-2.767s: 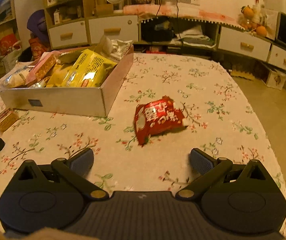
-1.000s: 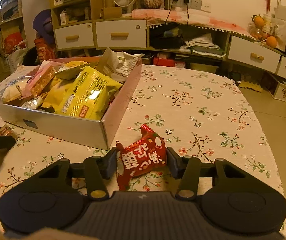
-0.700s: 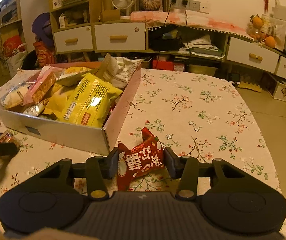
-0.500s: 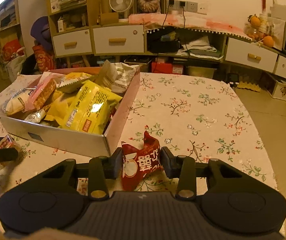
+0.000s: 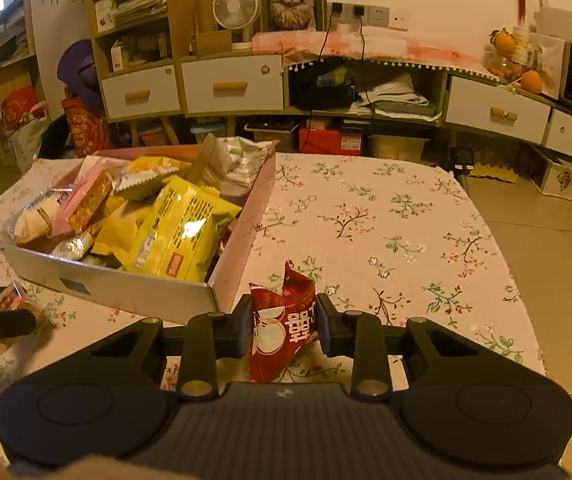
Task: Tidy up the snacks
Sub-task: 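Lower the brown cake and red candy bag into the box and open both grippers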
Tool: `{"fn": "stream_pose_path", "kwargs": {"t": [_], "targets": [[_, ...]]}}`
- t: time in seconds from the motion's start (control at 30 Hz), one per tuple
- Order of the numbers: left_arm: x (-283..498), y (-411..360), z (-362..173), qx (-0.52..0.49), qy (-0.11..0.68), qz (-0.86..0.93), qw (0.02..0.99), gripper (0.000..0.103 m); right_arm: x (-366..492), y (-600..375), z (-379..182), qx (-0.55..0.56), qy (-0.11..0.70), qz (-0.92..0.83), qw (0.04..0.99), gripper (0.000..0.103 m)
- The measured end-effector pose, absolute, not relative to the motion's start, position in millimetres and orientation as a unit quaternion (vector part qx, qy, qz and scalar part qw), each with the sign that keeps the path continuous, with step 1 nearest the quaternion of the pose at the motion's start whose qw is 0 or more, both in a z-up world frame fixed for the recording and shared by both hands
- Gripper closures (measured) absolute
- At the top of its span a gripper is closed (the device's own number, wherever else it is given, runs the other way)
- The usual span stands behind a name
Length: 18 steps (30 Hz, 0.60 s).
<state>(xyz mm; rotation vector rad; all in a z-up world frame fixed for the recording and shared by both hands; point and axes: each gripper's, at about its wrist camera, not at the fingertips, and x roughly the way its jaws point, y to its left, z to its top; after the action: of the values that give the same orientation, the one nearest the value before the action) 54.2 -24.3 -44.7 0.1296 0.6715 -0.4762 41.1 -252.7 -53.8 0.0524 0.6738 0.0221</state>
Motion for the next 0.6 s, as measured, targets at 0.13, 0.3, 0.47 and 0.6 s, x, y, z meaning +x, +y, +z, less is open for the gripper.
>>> {"fn": "stream_pose_path", "kwargs": {"t": [0.13,0.3,0.47,0.6], "targets": [[53.4,-24.1,-42.2,0.060,0.325,-0.232,0.915,0.071,39.5,-252.8,-49.2,0.030,0.324,0.010,0.945,0.075],[52.5,-22.3,-35.2,0.053,0.320,-0.232,0.917,0.071,37.8,-254.1,-37.1,0.048,0.311,0.013,0.949,0.075],[55.9,-19.4,-24.9,0.042,0.314,-0.225,0.922,0.071,37.0,-250.2,-20.5,0.073,0.289,0.028,0.954,0.075],[62.0,-16.2,-17.5,0.031,0.312,-0.214,0.925,0.071,39.1,-241.1,-12.6,0.089,0.279,0.044,0.955,0.075]]}}
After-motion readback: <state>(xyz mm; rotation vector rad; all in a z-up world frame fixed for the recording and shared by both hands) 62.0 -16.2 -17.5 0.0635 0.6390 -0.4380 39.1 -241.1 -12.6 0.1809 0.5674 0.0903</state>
